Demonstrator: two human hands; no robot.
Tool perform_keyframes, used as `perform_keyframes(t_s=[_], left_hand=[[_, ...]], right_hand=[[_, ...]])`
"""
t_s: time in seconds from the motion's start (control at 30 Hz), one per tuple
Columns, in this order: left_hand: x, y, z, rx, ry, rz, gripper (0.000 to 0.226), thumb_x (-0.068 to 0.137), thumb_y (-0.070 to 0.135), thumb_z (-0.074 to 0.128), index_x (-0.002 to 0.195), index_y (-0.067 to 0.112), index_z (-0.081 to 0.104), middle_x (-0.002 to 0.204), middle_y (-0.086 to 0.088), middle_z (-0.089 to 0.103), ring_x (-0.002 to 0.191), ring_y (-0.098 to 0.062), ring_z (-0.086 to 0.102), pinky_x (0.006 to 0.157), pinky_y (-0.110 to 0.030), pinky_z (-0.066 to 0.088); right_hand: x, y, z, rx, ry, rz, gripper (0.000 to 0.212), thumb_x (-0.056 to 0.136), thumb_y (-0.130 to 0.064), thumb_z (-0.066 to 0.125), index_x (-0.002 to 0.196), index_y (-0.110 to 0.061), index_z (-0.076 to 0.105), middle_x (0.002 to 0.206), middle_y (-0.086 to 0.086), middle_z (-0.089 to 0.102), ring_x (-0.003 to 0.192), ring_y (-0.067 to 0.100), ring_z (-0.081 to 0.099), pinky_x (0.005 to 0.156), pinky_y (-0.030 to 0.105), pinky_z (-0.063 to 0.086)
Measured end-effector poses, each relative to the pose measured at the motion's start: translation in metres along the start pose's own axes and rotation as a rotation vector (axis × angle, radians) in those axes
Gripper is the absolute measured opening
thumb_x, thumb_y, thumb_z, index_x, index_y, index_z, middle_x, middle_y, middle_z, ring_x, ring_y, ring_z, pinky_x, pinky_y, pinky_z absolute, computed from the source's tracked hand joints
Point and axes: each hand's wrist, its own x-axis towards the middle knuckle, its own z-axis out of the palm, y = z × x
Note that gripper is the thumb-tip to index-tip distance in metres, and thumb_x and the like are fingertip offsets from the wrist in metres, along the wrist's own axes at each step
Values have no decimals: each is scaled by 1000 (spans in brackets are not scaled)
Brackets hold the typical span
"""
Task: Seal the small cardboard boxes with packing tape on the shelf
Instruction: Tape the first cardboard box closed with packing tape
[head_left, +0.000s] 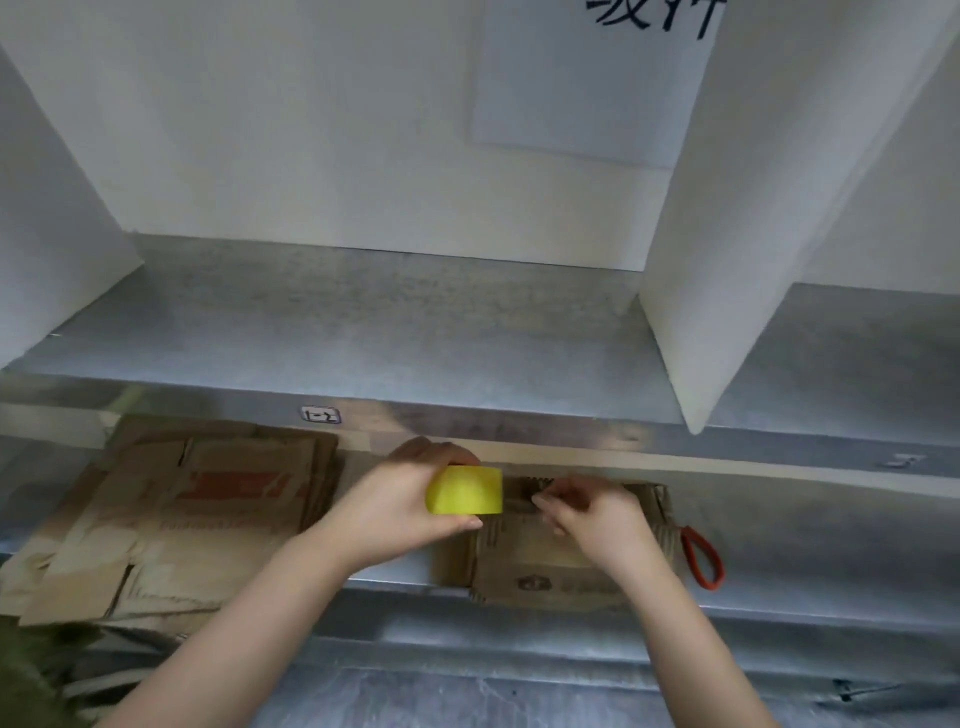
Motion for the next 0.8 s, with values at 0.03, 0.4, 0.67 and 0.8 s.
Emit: perform_keyframes(t_s=[0.03,0.4,0.67,0.8], left_hand=[[4,9,7,-1,-6,-11,55,74,60,71,121,37,53,116,14,61,107,-2,53,90,-21,43],[32,58,95,12,-13,-196,60,78,61,67,130,35,51,122,12,61,110,-9,55,89,-23,44],[48,44,79,2,-97,-193,54,78,56,70,122,36,47,115,15,48,105,-3,44,84,-21,40],[50,51,85,21,-105,-156,53,77,51,73,121,35,49,117,15,46,111,-3,41,91,-24,41]], right_hand=[[0,8,-10,-5,-11,-5,12,87,-31,71,78,-31,63,70,-12,68,63,-5,60,56,6,40],[5,86,-52,-164,26,-86,10,92,-30,65,85,-25,60,70,-12,60,66,5,57,56,9,34],[20,100,-43,-298,199,-252,13,88,-24,69,83,-14,63,111,-3,60,100,25,48,76,32,38],[16,108,-41,-306,183,-154,15,92,-29,63,87,-16,61,88,-3,65,98,26,52,76,34,41]])
